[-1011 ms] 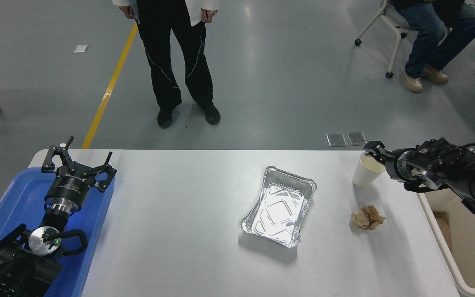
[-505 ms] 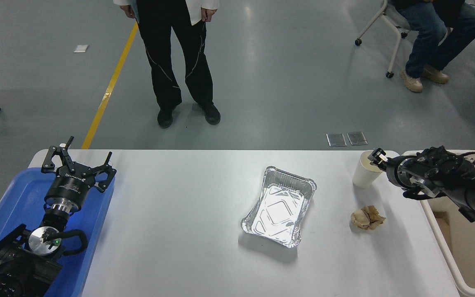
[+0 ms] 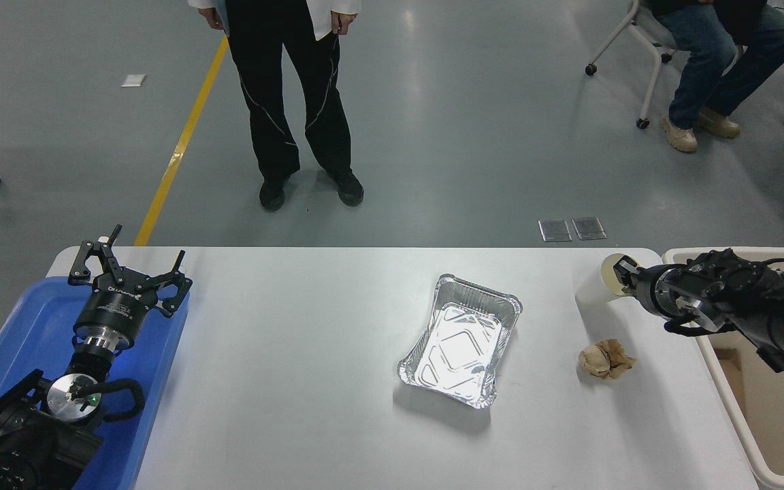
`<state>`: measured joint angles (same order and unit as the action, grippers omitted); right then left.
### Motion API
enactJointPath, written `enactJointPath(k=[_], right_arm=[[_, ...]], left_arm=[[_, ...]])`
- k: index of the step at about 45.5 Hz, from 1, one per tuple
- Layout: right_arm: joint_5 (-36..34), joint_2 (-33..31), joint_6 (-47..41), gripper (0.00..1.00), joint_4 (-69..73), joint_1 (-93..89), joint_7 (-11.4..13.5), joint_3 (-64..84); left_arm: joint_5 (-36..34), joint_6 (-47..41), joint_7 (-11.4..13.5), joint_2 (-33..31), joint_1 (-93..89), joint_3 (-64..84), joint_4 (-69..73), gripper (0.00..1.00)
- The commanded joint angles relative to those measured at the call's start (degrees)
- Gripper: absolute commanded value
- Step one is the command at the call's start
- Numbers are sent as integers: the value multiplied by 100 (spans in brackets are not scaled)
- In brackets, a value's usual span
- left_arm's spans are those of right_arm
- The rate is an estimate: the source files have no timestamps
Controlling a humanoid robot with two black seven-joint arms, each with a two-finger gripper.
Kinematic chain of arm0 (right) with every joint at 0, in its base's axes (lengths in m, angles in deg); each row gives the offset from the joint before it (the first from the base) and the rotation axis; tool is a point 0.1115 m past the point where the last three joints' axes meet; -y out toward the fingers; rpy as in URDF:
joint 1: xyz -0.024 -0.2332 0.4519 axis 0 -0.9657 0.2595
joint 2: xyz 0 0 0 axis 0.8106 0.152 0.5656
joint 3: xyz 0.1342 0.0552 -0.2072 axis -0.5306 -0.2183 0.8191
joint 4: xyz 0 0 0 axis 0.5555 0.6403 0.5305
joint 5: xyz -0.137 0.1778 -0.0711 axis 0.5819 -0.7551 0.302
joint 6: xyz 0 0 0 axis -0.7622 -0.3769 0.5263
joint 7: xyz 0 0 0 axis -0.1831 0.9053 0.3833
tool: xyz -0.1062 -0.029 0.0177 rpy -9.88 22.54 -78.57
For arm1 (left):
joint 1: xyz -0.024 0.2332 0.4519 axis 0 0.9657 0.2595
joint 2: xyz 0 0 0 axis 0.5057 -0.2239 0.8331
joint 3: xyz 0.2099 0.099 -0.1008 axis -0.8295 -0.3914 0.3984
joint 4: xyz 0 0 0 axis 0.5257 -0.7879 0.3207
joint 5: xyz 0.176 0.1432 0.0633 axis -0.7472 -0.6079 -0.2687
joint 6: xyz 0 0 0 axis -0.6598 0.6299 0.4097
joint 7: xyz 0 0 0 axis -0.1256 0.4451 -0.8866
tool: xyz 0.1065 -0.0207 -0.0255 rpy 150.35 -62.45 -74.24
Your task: Pick up paper cup place in dustbin
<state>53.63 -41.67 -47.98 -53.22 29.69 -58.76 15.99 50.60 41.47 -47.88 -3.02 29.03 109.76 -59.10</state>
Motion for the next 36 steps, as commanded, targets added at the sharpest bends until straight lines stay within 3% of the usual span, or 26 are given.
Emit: enactJointPath(k=[1, 12, 21, 28, 36], right_arm=[[-11, -342, -5, 0, 782, 450, 13, 161], [-2, -1027, -145, 0, 2619, 2338, -58, 1461], [165, -1274, -1269, 0, 3665, 4114, -66, 2253], [884, -1291, -2631, 0, 4175, 5240, -66, 2394], [1650, -1467, -3151, 0, 4790, 6022, -66, 2385]], left_arm=[[0, 0, -9, 0, 0, -9, 0, 99], [-9, 0, -17, 0, -9, -17, 0, 99], [-9, 0, -17, 0, -9, -17, -9, 99], [-9, 0, -17, 0, -9, -17, 0, 99], [-9, 0, -17, 0, -9, -17, -9, 99]])
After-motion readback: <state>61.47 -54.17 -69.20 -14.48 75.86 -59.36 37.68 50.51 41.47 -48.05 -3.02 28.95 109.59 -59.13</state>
